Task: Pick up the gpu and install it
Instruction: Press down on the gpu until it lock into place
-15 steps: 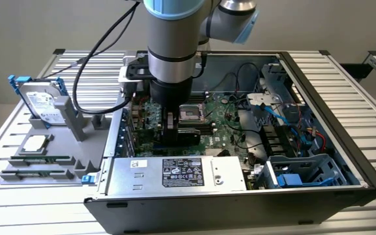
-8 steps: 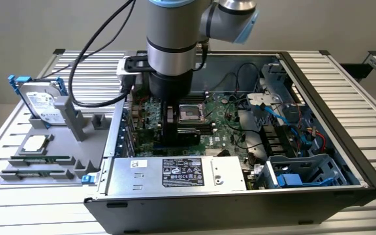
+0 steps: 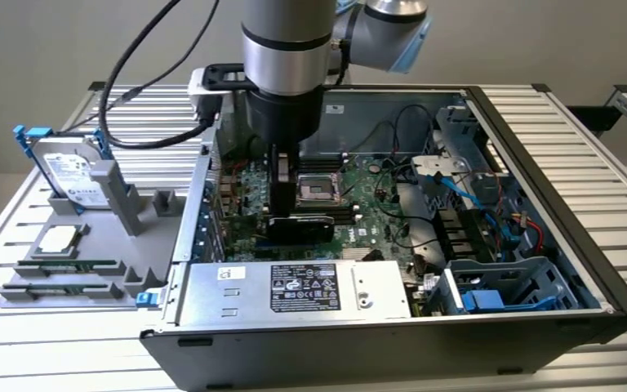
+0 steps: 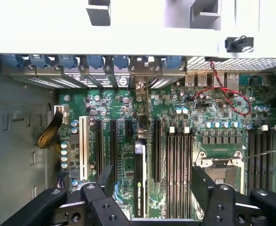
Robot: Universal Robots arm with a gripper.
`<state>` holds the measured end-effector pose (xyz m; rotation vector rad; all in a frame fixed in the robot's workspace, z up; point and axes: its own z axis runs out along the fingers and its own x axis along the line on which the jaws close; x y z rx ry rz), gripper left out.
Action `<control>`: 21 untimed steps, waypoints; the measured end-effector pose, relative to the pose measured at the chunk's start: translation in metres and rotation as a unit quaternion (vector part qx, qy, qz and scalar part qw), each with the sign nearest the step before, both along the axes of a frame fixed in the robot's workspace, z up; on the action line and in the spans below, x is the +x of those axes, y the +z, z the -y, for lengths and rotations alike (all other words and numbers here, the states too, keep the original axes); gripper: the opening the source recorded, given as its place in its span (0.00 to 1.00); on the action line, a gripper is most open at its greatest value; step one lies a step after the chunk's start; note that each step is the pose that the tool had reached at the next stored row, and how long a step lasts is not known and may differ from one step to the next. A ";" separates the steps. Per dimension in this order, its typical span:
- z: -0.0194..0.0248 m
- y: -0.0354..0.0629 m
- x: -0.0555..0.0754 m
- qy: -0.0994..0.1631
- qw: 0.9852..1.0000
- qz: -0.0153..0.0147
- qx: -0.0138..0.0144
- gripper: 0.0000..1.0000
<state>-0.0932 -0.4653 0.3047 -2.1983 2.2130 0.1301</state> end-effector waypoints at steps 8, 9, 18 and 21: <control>-0.0070 0.0241 0.000 0.000 1.000 0.000 0.000 0.74; -0.0075 0.0251 0.000 0.000 1.000 0.000 0.000 0.67; -0.0094 0.0273 0.000 0.000 1.000 -0.001 0.000 0.25; -0.0094 0.0274 0.000 0.000 1.000 -0.001 0.000 0.14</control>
